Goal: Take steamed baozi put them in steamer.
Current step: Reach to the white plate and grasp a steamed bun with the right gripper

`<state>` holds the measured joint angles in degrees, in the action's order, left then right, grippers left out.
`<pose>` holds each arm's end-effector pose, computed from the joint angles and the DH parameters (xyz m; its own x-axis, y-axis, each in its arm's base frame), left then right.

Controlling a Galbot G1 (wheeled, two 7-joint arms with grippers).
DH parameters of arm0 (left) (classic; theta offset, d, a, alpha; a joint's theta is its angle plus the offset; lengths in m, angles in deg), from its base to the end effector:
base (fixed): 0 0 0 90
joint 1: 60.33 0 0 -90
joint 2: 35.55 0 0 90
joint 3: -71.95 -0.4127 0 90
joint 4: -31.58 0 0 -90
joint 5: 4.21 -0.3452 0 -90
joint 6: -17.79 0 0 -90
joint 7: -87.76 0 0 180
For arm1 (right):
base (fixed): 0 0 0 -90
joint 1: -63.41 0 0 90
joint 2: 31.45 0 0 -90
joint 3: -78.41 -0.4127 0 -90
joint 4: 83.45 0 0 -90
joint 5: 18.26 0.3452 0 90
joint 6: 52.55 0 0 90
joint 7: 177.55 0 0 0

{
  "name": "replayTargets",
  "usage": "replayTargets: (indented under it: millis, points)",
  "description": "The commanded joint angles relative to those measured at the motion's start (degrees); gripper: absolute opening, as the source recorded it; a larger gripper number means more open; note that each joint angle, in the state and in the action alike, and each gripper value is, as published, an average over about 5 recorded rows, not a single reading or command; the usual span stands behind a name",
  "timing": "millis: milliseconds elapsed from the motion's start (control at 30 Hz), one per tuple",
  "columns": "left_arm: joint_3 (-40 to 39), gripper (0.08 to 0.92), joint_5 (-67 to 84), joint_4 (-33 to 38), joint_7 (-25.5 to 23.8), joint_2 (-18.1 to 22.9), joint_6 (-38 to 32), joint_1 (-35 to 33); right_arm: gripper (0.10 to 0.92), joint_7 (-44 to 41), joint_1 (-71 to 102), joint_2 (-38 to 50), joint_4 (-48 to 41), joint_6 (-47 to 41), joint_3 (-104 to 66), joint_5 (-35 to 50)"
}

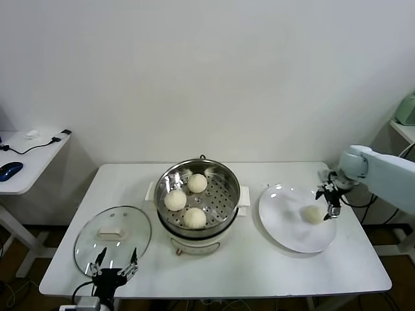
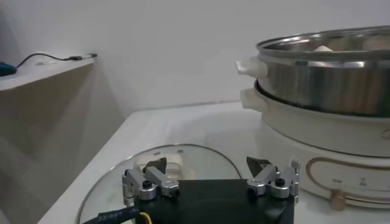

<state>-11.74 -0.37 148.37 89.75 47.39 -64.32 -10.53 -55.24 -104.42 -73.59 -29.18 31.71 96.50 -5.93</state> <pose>0.0719 0.0652 -0.3894 -0.9328 -0.0888 0.3492 -0.0526 0.9923 0.1117 0.5776 -0.2768 -0.2136 -0.0952 0.0044 0.9955 -0.9953 0.0154 -0.0952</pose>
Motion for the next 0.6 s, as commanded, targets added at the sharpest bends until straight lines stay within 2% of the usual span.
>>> replayTargets:
  millis: [33, 267, 600]
  points:
    - [0.0, 0.823, 0.0, -0.2, 0.0, -0.1, 0.0, 0.0, 0.823, 1.0, 6.5, -2.8, -5.3, -0.7, -6.3, -2.2]
    - [0.1, 0.823, -0.1, -0.5, 0.0, -0.2, 0.0, 0.2, 0.818, 0.2, 6.5, -3.7, -5.3, -0.2, -6.3, -2.2]
    - [-0.1, 0.823, -0.2, -0.1, -0.1, 0.0, 0.1, 0.0, 0.675, 0.2, 4.4, -3.3, -3.2, -0.7, -4.9, -2.8]
